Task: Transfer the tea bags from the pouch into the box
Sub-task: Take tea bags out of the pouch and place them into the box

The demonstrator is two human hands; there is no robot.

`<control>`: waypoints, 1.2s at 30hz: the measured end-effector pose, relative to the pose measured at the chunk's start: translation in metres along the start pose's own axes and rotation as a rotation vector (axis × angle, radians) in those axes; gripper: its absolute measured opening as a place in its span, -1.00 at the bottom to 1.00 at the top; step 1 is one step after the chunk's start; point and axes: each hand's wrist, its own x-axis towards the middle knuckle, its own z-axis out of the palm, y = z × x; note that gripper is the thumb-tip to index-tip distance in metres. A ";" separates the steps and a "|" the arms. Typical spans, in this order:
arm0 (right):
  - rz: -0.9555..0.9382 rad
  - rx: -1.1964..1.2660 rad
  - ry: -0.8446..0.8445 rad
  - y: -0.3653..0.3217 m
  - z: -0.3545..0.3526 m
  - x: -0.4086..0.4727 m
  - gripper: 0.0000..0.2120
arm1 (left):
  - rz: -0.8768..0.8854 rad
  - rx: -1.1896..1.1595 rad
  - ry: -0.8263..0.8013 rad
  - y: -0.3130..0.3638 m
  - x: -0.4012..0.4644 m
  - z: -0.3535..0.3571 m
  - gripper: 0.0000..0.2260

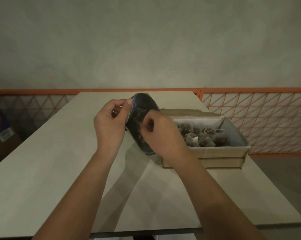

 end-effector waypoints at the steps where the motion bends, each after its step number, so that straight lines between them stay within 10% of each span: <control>1: 0.027 0.091 0.005 0.001 -0.008 -0.001 -0.96 | -0.001 -0.001 0.005 0.001 0.000 0.002 -0.93; 7: 0.219 0.597 0.166 0.026 -0.063 -0.001 -0.89 | -0.012 0.005 0.012 0.003 0.004 0.009 -0.92; 16: 0.394 0.421 0.385 0.108 -0.109 -0.026 -0.90 | -0.010 -0.003 0.016 0.002 0.002 0.014 -0.91; 25: 0.255 -0.138 0.182 0.128 -0.077 -0.042 -0.82 | -0.005 -0.010 0.009 -0.001 0.000 0.017 -0.91; 30: 0.413 -0.455 -0.200 0.109 -0.076 -0.037 -0.53 | -0.006 -0.019 0.002 0.000 0.000 0.015 -0.92; 36: 0.011 -0.047 0.304 0.059 -0.059 -0.033 -0.88 | -0.003 -0.009 -0.003 -0.001 -0.001 0.013 -0.94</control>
